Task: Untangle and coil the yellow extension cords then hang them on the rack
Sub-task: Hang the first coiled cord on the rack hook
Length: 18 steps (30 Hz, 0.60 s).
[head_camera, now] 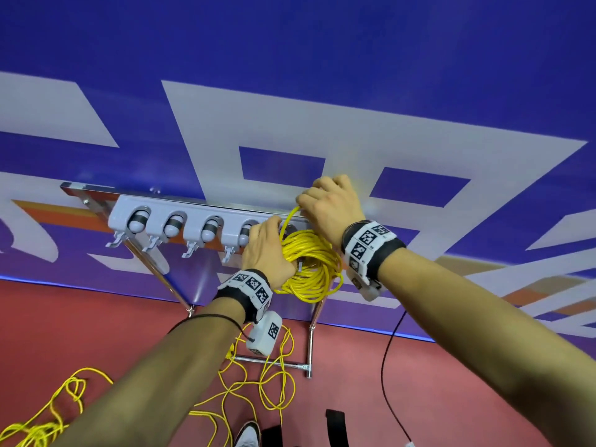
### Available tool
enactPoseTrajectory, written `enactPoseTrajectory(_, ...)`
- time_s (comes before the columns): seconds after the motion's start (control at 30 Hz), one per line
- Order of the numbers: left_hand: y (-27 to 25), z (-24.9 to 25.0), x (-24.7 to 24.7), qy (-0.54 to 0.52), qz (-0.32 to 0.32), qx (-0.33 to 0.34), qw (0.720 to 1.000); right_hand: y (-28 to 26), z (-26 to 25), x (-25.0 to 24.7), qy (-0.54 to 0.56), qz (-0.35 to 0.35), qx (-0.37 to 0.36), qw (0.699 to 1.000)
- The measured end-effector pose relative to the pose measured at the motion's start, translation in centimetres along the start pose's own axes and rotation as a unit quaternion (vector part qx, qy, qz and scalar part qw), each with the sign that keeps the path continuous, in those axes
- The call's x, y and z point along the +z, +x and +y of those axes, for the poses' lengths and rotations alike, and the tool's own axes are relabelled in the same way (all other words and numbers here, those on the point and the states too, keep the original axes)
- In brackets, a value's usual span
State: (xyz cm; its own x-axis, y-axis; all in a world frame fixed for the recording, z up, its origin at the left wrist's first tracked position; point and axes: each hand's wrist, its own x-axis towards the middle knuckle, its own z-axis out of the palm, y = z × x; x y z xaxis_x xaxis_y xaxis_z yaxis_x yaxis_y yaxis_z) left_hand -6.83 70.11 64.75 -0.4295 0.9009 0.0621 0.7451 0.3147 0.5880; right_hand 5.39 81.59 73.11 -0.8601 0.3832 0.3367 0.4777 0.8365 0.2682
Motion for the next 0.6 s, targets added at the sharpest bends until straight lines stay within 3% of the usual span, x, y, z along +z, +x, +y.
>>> enactPoseTrajectory(0.17,-1.3,-0.6,0.8,-0.106,0.081,-0.012,0.991,1.9,-3.2,1.7,0.064,-0.007,0.024,0.998)
enactPoseTrajectory(0.33,-1.8,-0.2,0.9,-0.022,0.141,-0.022,0.99,2.6,-4.7,2.8,0.119,-0.017,0.008,0.993)
enactPoseTrajectory(0.5,-1.0,-0.2,0.3,0.095,0.072,-0.03,0.992,0.5,-2.4,1.3,0.265,0.091,0.087,0.956)
enactPoseTrajectory(0.6,-0.8,-0.4,0.1,0.114,0.036,-0.038,0.992,-2.2,-1.2,2.0,0.277,0.07,0.149,0.947)
